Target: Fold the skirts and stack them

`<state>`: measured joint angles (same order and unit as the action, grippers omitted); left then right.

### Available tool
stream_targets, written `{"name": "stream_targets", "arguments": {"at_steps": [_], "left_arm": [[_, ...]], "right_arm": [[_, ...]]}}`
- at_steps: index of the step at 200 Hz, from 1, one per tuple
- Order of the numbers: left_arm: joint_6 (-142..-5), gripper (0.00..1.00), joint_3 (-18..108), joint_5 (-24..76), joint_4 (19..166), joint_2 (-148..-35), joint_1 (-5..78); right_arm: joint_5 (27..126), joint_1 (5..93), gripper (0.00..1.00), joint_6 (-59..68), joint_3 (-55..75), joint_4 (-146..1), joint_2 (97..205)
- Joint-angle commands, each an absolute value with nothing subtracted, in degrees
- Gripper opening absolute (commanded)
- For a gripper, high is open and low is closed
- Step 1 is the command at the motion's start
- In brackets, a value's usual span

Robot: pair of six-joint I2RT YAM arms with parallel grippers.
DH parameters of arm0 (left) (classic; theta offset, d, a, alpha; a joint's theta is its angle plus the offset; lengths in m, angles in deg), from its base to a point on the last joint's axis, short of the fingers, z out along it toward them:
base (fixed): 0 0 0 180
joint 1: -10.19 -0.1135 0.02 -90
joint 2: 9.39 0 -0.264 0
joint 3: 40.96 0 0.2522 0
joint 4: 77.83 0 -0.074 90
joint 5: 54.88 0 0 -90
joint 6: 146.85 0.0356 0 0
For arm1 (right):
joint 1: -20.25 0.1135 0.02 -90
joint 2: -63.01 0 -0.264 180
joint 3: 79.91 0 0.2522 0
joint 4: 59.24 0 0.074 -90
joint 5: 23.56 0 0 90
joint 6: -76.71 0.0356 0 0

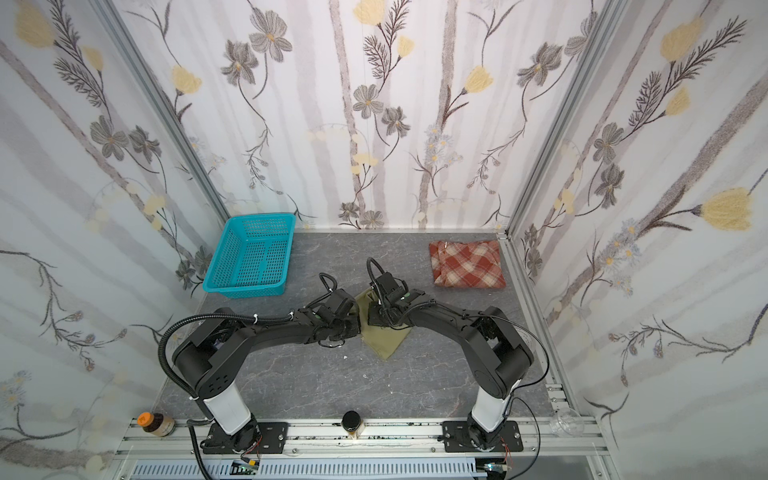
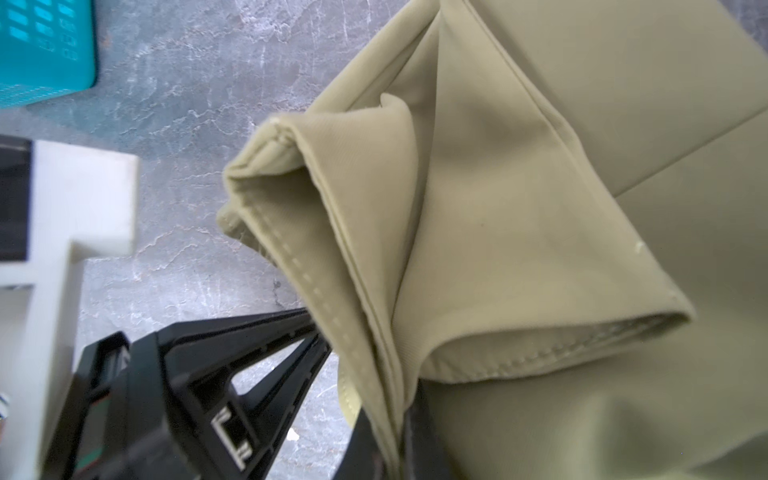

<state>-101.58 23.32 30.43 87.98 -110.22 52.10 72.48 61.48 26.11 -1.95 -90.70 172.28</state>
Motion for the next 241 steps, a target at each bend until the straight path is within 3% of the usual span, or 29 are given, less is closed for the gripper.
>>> {"name": "stream_targets", "arguments": {"at_steps": [1,45,73,96,131,241], "left_arm": [[-102.4,0.06,22.5,30.9,85.2,-110.3,52.2],[-103.0,0.07,21.0,31.5,85.1,-107.4,51.5],[-102.9,0.10,20.3,31.4,85.1,-106.0,50.9],[-102.8,0.10,20.0,30.9,85.0,-105.1,50.7],[-103.1,0.11,19.5,30.5,85.0,-103.1,50.7],[-102.2,0.17,21.5,30.7,84.5,-96.7,50.1]], "right_arm": [[71.7,61.6,0.00,26.1,-1.3,-89.2,173.3],[72.0,62.3,0.04,26.3,-1.3,-88.8,173.9],[72.7,62.9,0.14,26.5,-1.2,-88.4,174.6],[73.6,63.1,0.33,27.0,-1.3,-87.8,174.8],[75.0,63.4,0.41,27.7,-1.5,-86.9,173.9],[79.4,60.3,0.52,27.1,-4.6,-85.3,162.8]]}}
